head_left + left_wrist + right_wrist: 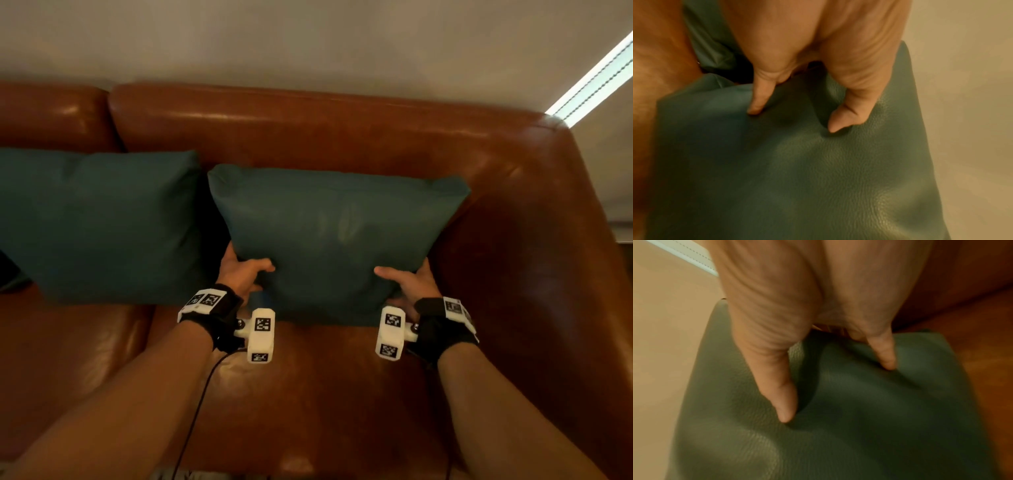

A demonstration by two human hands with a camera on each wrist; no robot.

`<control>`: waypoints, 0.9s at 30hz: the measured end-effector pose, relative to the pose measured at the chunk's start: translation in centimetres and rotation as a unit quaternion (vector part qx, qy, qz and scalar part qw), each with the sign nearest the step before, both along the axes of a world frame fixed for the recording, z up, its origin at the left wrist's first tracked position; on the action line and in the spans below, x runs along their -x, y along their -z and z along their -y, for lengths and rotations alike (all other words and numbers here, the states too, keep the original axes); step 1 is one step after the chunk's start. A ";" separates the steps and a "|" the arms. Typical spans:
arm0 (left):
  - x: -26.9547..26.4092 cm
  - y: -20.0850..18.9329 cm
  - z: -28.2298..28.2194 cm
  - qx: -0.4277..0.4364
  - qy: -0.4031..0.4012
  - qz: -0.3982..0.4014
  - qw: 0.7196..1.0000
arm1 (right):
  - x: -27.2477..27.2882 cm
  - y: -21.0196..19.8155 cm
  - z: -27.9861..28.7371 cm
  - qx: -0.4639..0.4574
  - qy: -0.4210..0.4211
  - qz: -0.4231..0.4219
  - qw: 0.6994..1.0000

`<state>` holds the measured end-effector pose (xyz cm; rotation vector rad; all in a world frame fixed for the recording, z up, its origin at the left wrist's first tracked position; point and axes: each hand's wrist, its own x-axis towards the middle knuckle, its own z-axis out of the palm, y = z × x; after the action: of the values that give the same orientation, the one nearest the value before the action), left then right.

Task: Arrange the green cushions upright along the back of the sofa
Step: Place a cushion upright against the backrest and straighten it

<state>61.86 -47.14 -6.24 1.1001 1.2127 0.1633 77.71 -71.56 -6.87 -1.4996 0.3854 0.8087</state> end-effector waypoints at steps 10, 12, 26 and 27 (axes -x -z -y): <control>-1.1 1.0 -0.5 -0.045 -0.002 -0.044 0.998 | -0.3 2.9 -0.6 0.047 -0.027 0.029 0.998; -1.4 0.8 -0.8 -0.035 -0.004 -0.043 0.998 | -0.7 3.0 -1.0 0.052 -0.025 0.028 0.998; 5.4 -3.3 -0.8 0.000 0.033 -0.081 0.996 | 5.2 -0.1 -1.8 0.172 0.037 0.077 0.981; 6.7 -3.8 -0.9 0.009 0.048 -0.083 0.995 | 6.6 -0.5 -2.4 0.176 0.038 0.066 0.981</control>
<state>55.12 -46.27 -2.46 1.1715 1.3029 -0.0130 71.12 -69.17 -6.38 -1.8447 0.5025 0.5955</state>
